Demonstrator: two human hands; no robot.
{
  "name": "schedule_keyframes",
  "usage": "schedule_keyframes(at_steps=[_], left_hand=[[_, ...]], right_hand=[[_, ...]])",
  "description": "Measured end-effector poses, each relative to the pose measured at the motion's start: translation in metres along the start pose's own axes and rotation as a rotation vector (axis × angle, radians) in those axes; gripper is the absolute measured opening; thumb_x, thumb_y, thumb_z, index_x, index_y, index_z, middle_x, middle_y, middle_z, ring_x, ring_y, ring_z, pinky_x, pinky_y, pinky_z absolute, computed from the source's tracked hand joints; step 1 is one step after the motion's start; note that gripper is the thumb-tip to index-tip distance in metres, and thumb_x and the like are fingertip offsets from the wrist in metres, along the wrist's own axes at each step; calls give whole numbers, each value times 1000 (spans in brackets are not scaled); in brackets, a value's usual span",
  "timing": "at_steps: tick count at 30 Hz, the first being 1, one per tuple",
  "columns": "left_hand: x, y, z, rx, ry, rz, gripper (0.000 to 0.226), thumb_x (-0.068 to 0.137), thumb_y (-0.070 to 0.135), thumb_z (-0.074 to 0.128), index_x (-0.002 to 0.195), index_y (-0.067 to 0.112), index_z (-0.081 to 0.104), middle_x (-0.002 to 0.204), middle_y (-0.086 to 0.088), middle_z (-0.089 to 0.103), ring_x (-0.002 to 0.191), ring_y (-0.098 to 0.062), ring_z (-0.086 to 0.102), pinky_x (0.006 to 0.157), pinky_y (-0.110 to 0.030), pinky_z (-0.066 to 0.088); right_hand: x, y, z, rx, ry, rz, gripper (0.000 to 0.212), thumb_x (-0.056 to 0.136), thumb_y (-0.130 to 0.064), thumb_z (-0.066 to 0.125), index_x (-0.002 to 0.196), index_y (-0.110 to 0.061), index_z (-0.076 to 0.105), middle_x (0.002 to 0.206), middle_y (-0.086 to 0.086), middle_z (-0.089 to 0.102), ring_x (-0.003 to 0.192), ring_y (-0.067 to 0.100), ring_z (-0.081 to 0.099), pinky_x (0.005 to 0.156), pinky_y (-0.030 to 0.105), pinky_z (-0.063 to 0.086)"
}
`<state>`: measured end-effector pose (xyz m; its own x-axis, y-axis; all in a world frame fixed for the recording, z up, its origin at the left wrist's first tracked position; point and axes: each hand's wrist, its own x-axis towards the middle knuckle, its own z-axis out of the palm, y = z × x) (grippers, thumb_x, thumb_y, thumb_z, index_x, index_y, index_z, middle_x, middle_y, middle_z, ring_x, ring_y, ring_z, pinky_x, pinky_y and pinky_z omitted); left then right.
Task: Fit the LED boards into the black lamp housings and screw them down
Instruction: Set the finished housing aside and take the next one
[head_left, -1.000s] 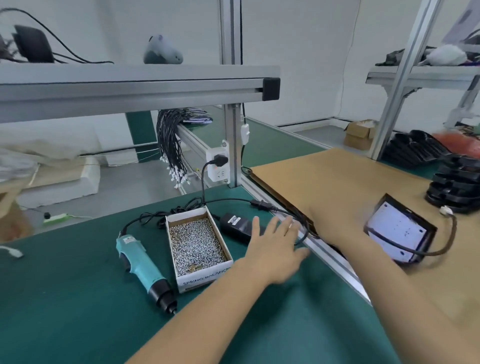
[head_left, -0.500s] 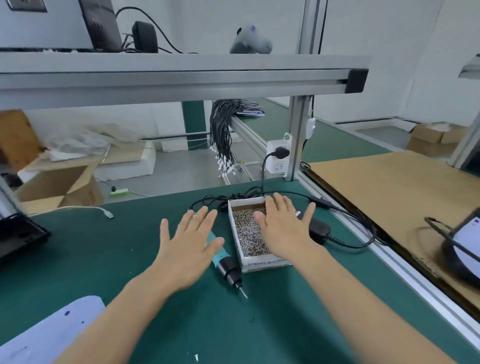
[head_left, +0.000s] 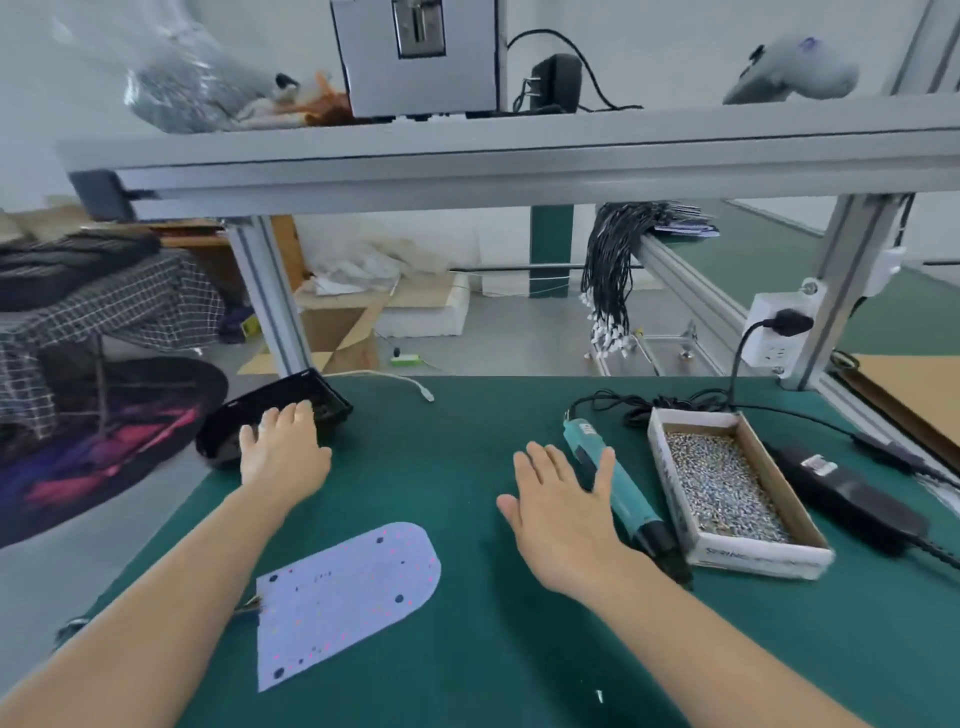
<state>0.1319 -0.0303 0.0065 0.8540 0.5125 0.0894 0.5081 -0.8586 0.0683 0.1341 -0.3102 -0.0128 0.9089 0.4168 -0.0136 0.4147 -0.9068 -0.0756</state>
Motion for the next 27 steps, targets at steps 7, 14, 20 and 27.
schedule_keyframes(at_steps=[7, 14, 20, 27], left_hand=[[29, -32, 27, 72, 82, -13, 39, 92, 11, 51, 131, 14, 54, 125, -10, 56, 115, -30, 53, 95, -40, 37], [-15, -14, -21, -128, 346, 836, 26, 74, -17, 69, 94, -2, 73, 91, -16, 70, 81, -36, 66, 69, -42, 55], [-82, 11, -28, -84, 382, 1283, 33, 75, -21, 54, 92, 2, 70, 89, -6, 67, 79, -28, 61, 73, -35, 54], [-104, -26, -1, -364, 303, 738, 58, 81, 14, 72, 134, 24, 50, 134, 1, 53, 125, -20, 46, 104, -37, 37]], right_hand=[[-4, -4, -4, 2, -27, -21, 55, 104, -39, 14, 153, -18, 4, 162, 0, 1, 148, 17, -3, 108, 61, -18], [7, 6, -36, 126, 161, -74, 60, 102, -44, 23, 153, -19, 2, 161, -3, 2, 147, 13, -1, 116, 49, -5], [21, 5, -51, 208, 182, -126, 65, 102, -42, 34, 153, -15, 4, 157, 8, 22, 143, 25, 22, 114, 39, 18], [9, 1, -26, 389, -34, -47, 48, 99, -10, 39, 143, -26, 33, 80, 2, 60, 72, 22, 57, 69, 35, 47]])
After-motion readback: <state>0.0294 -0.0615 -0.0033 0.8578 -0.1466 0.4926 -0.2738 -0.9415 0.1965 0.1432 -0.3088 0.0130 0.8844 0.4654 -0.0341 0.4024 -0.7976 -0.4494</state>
